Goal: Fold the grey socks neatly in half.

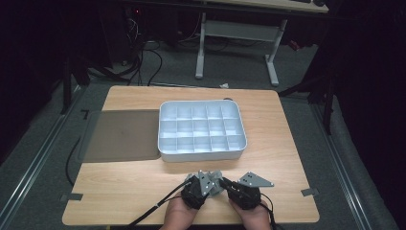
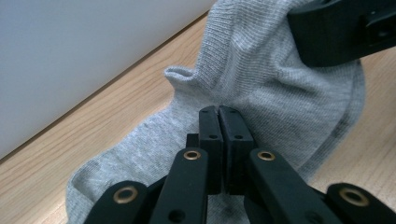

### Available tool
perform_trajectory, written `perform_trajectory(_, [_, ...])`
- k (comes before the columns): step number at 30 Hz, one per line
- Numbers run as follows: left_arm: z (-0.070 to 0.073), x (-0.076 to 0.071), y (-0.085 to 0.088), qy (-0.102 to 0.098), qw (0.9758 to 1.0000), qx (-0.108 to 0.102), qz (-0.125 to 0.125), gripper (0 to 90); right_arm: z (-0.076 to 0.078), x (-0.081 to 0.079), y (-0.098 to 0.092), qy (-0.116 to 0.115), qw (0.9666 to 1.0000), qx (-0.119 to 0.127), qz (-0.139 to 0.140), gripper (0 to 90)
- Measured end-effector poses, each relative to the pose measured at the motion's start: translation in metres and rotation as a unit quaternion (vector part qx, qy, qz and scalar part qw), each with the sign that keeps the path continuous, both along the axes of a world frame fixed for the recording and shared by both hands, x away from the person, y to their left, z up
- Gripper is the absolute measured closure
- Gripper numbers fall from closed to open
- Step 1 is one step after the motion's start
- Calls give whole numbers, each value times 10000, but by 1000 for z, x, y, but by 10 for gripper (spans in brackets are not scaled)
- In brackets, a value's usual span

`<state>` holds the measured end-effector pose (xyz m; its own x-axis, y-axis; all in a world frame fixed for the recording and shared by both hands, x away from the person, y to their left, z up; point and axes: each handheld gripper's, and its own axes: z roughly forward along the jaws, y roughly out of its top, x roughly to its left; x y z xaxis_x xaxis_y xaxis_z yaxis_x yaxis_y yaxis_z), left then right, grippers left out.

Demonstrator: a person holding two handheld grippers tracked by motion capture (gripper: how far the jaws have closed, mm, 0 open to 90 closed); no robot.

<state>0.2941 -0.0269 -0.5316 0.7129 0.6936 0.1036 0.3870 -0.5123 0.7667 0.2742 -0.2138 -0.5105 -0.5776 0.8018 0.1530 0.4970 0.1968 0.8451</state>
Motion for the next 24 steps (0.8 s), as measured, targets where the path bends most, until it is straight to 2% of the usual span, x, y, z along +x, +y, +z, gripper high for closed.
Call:
perform_trajectory(12, [3, 5, 3, 248, 9995, -206, 0, 812, -2, 0, -2, -22, 9999, -89, -47, 854])
perform_trajectory(16, [8, 5, 8, 186, 9992, -359, 58, 733, -2, 0, -3, -20, 9999, -76, -67, 854])
perform_trajectory(17, [11, 4, 11, 164, 9988, -451, 65, 733, -2, 0, -3, -28, 9999, -79, -60, 854])
perform_trajectory(18, [17, 4, 19, 93, 9983, -562, 120, 683, -2, 0, -4, -24, 9999, -91, -55, 854])
perform_trajectory(19, [17, 4, 19, 93, 9983, -562, 120, 658, -2, 0, -4, -24, 9999, -91, -55, 854])
perform_trajectory(20, [19, 3, 29, 48, 9979, -619, 191, 631, -3, 0, -4, -13, 9999, -89, -63, 854])
perform_trajectory(22, [20, 3, 34, 62, 9977, -642, 208, 578, -3, 0, -4, -13, 10000, -74, -66, 854])
perform_trajectory(24, [18, 3, 52, 139, 9969, -738, 219, 520, -3, 0, -4, -1, 9999, -80, -70, 854])
